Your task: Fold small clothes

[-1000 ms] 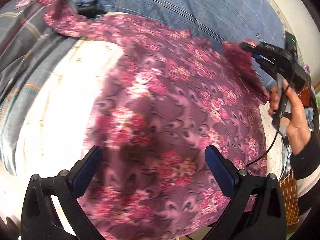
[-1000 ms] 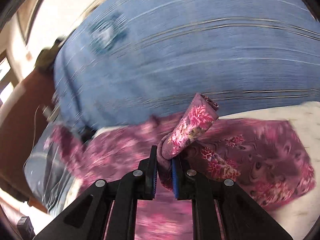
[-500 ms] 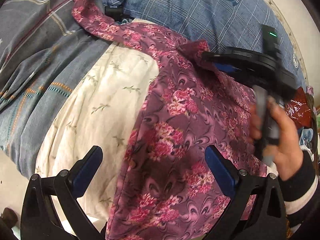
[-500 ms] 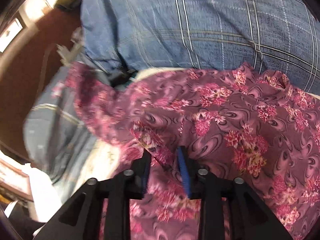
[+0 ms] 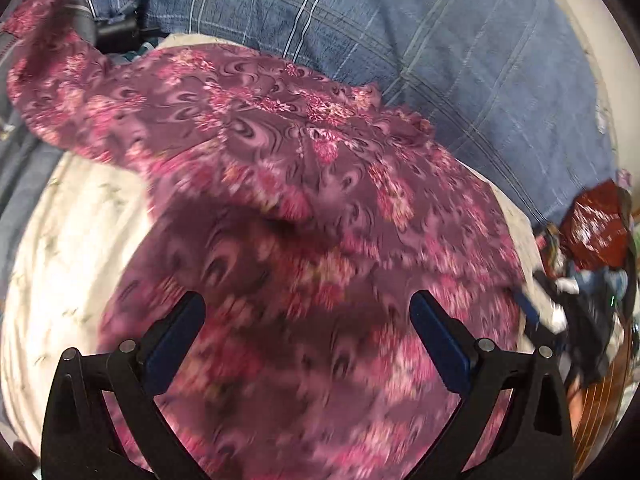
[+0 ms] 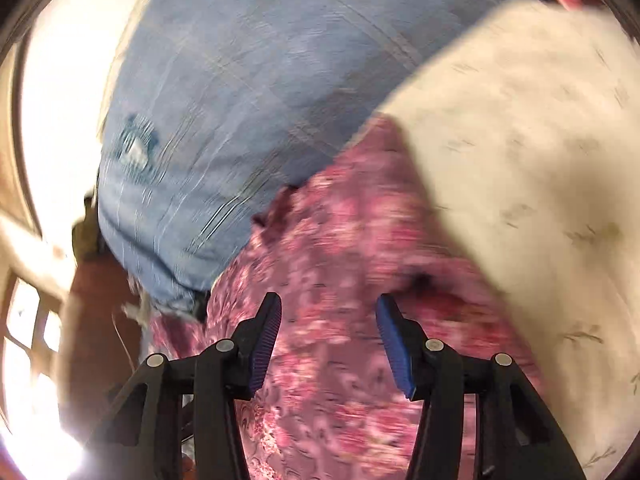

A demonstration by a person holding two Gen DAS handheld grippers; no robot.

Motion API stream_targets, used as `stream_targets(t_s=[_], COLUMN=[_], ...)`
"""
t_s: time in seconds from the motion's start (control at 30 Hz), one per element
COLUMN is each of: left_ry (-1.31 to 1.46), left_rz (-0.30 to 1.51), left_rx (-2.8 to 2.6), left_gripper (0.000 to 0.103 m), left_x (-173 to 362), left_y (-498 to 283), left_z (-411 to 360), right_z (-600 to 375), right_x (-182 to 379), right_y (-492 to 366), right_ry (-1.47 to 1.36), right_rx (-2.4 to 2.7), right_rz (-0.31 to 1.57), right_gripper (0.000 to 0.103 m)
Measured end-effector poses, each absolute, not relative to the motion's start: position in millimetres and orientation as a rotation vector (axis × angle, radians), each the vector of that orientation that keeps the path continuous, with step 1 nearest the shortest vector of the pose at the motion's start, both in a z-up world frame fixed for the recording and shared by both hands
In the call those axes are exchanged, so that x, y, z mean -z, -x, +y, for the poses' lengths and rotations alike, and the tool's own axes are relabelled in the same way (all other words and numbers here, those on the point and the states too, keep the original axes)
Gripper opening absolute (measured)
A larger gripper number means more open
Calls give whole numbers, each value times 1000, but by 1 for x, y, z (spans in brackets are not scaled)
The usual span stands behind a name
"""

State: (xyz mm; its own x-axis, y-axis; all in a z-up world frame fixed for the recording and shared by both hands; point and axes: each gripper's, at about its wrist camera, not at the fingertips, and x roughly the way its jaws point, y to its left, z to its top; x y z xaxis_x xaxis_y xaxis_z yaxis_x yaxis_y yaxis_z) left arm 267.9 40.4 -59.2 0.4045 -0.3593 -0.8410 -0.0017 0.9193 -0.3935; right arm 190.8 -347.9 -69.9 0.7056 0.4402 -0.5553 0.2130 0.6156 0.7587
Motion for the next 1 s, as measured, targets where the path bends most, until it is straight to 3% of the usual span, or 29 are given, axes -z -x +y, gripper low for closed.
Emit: stream_targets(t_s=[0.13, 0.2, 0.23, 0.27, 0.37, 0.5, 0.57, 0.73, 0.8, 0.87, 1.0], left_ry=[361, 343, 328, 313, 298, 205, 223, 407, 393, 326, 245], left_rz=[1158, 1148, 1138, 1128, 1126, 1126, 1124, 1081, 1058, 1035, 1082], left_rx=[172, 137, 125, 116, 63, 68, 97, 139, 163, 164, 153], left_gripper=[102, 95, 83, 78, 78, 77, 77, 77, 77, 78, 78], left_x=[65, 64, 62, 61, 66, 68, 60, 35, 22, 14, 37], left_y=[-294, -303, -307, -311, -320, -318, -311, -287, -288, -294, -313], left_z=[31, 29, 29, 30, 37, 38, 51, 83, 73, 56, 26], right_z=[-365, -368, -369, -371, -382, -395, -396, -378, -364, -349, -328], right_x=[95, 100, 101, 100, 84, 114, 107, 66, 48, 35, 49], right_y=[-201, -209, -214, -216, -204, -206, -195, -177, -184, -199, -227], right_ry=[-1052, -1096, -1098, -1097, -1060, -1048, -1038, -881, -797, -717, -637], right_rx=[-147, -155, -155, -152, -120, -63, -71, -103, -129, -142, -97], right_rz=[783, 741, 736, 728, 617, 765, 765, 721, 672, 641, 677], right_gripper=[51, 33, 3, 5, 4, 2, 13, 14, 19, 41, 44])
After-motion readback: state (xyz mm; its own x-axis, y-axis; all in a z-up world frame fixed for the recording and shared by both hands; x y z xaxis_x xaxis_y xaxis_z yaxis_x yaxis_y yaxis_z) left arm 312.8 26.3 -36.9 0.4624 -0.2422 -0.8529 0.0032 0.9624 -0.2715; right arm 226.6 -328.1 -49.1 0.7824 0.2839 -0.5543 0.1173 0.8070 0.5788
